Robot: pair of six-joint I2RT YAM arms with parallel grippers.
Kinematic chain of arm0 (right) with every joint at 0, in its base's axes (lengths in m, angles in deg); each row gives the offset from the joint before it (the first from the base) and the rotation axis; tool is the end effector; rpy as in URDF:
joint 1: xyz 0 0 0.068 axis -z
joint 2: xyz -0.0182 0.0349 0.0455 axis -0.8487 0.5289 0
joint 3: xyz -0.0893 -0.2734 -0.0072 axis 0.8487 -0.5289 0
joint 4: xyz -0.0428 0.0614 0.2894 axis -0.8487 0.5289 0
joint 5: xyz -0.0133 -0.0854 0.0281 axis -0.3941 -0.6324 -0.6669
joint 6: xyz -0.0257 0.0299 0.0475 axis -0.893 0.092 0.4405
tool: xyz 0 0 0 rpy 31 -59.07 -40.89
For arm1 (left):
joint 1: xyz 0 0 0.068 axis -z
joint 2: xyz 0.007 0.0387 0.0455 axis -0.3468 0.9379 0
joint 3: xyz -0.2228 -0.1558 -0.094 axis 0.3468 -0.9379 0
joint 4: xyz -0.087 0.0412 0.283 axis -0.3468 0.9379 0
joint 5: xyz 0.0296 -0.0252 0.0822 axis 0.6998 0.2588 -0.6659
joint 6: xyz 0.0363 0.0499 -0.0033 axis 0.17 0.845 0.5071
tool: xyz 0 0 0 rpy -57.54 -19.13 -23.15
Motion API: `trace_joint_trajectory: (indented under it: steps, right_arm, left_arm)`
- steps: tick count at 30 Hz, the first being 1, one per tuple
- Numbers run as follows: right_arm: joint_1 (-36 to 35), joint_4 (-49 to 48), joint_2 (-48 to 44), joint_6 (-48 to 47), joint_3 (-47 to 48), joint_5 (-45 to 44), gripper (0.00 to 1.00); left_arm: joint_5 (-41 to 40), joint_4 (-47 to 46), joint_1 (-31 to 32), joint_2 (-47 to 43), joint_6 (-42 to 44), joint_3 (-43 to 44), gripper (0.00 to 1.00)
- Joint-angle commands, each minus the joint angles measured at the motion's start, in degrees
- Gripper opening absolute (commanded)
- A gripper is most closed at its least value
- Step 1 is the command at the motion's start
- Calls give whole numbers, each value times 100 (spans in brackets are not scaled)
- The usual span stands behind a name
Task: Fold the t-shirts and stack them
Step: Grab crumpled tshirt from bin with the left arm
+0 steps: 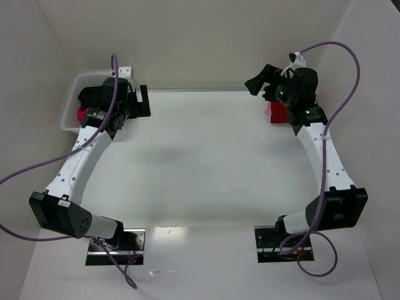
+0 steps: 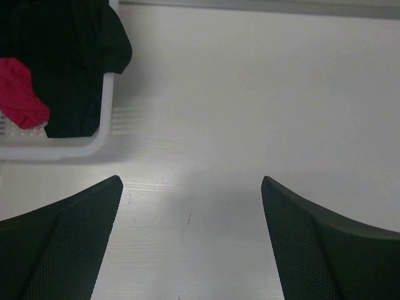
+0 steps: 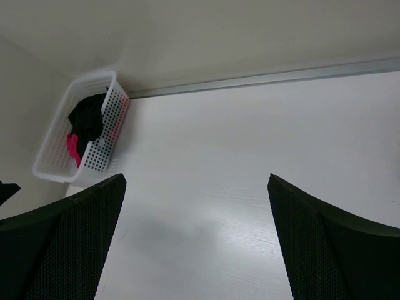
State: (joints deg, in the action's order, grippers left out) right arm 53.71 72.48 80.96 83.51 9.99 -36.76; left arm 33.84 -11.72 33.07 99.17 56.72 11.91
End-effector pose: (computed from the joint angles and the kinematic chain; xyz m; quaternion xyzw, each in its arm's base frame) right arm 0.3662 0.0416 0.4308 0.0410 0.7712 0.2658 0.5770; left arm 0.3483 -0.0680 0.4142 -0.0858 0.8460 -0.0333 0.5252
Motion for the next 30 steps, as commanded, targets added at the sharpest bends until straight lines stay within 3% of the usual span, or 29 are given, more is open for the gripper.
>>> trace_joint_trajectory:
  steps: [1,6,9,11,14,19,22,30]
  right_arm:
    - [-47,-159,373,-35,401,85,100]
    - [-302,175,1156,-517,1429,-143,100]
    - [-496,368,1499,-694,1913,-443,100]
    - [-548,220,1570,-589,1914,-356,100]
    - [-548,131,1728,-439,1853,-92,100]
    - [-619,131,1860,-491,1800,-100,100]
    - [-619,184,1860,-544,1799,-152,100]
    - [-671,175,1860,-491,1413,-82,100]
  left_arm:
    - [-440,-171,-38,126,162,548,100]
    - [-626,-171,-389,450,57,987,100]
    - [-109,-311,-977,723,-84,1206,100]
    - [331,-443,-1346,943,64,1365,100]
    - [263,-304,-1733,1672,346,2032,100]
    - [903,-426,-2454,2744,57,2710,100]
    - [1176,-566,-2570,3281,56,3053,100]
    - [658,-883,-2622,4511,-58,3553,100]
